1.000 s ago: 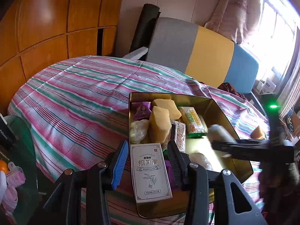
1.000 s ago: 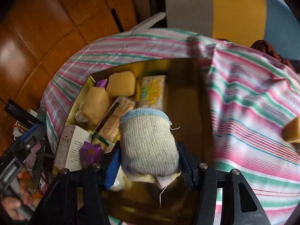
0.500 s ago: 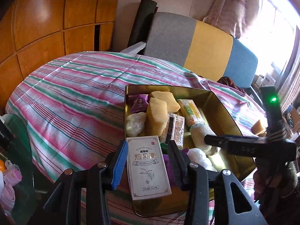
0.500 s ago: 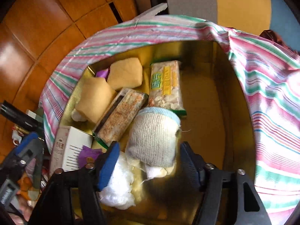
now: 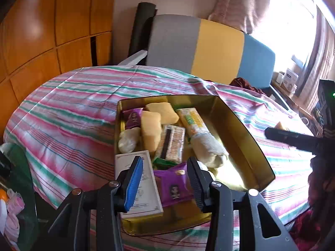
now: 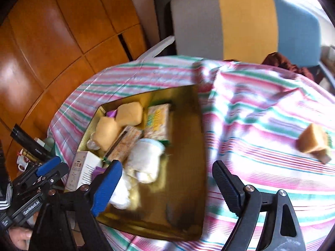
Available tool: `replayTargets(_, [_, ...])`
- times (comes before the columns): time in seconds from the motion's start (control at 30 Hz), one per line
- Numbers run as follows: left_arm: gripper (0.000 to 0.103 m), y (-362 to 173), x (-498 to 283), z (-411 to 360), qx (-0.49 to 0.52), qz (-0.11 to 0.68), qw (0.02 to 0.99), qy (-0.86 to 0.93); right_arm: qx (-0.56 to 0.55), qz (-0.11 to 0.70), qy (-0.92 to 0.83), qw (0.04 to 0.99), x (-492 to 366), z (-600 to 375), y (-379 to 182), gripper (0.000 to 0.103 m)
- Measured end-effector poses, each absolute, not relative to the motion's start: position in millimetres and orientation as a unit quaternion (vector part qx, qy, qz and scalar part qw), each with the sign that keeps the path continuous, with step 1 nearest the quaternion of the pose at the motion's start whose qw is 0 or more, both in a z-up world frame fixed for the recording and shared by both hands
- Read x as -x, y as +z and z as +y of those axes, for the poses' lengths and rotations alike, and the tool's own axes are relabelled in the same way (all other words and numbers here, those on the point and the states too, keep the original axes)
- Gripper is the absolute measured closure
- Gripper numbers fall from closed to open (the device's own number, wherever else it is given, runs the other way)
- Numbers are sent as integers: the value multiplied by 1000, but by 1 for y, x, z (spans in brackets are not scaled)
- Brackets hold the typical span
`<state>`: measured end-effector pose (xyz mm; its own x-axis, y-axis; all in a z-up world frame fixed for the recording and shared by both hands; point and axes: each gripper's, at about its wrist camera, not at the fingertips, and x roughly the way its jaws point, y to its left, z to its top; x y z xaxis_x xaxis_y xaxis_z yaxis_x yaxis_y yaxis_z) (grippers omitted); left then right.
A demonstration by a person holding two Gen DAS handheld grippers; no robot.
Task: Organize objects
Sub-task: 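Move both tools back toward the sponge cake and green box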
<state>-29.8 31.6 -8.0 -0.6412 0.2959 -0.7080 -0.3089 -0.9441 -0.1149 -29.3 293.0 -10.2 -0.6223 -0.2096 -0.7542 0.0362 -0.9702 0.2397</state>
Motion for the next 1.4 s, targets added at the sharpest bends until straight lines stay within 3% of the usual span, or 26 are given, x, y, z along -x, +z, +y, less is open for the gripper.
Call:
replayTargets(0.8, [59, 1, 20, 153, 376, 108, 263, 882, -387, -140, -895, -172, -33, 517, 3, 6])
replayTargets(1.1, [59, -1, 23, 213, 380, 134, 299, 865, -376, -232, -854, -275, -56, 600, -33, 6])
replayTargets(1.4, [59, -9, 34, 276, 394, 157, 330, 843, -360, -290, -842, -279, -71, 618, -33, 6])
